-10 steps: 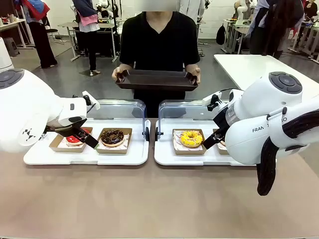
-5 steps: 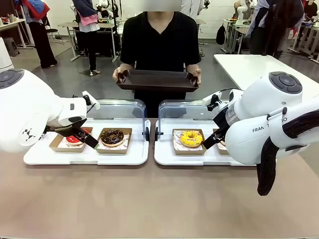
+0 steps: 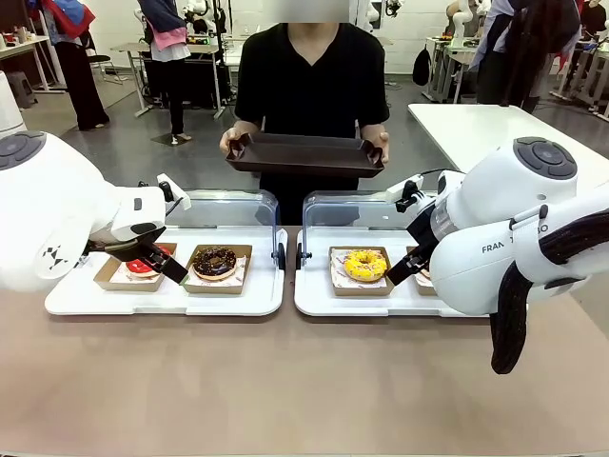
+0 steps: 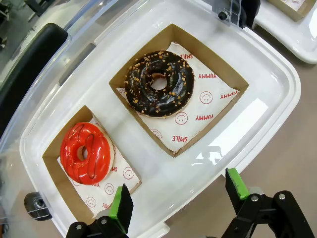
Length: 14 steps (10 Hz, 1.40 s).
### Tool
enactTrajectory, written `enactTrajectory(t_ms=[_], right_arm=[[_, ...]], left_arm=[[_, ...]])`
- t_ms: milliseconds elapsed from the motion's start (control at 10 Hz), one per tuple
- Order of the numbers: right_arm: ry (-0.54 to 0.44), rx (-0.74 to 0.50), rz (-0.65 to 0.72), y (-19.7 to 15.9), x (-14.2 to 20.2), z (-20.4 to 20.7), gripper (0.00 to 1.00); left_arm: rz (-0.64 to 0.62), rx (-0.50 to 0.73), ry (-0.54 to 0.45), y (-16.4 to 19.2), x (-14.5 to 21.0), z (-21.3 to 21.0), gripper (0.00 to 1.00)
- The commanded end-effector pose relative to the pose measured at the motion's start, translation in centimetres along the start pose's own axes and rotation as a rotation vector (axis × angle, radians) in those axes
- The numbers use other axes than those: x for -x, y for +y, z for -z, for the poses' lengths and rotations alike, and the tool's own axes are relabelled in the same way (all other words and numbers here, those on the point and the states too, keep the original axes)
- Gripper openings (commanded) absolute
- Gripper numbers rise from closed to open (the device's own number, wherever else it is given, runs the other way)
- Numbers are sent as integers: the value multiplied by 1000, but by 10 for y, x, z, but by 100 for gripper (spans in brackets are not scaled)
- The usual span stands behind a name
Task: Provide the desired donut to the person.
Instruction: Pick up and lift the Paper togo box containing the Donut pointed at by the person.
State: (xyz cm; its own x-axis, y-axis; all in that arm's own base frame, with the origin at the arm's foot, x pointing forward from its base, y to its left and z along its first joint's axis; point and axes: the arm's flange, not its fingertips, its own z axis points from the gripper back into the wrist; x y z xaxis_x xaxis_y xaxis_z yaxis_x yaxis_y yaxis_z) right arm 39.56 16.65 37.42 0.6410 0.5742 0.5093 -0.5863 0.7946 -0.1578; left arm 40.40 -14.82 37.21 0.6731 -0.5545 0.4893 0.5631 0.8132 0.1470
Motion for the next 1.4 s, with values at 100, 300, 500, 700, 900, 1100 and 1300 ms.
enactTrajectory(t_ms=[100, 300, 500, 700, 900, 1100, 1300], right_arm=[[0, 0, 0, 0, 0, 0, 100], [0, 0, 0, 0, 0, 0, 100], [27, 35, 13, -13, -30, -76, 100], [104, 67, 16, -26, -49, -141, 100], [154, 105, 24, -32, -70, -199, 100], [138, 144, 29, -27, -80, -231, 100], [122, 89, 12, -35, -64, -221, 100]], left_arm=[[0, 0, 0, 0, 0, 0, 100], [0, 0, 0, 0, 0, 0, 100], [34, -15, -15, 5, -37, -74, 100], [29, 20, 41, 4, -54, -133, 100], [19, -5, 104, 13, -80, -188, 100], [-17, -22, 77, 14, -85, -217, 100], [12, 5, 78, 15, -82, -222, 100]])
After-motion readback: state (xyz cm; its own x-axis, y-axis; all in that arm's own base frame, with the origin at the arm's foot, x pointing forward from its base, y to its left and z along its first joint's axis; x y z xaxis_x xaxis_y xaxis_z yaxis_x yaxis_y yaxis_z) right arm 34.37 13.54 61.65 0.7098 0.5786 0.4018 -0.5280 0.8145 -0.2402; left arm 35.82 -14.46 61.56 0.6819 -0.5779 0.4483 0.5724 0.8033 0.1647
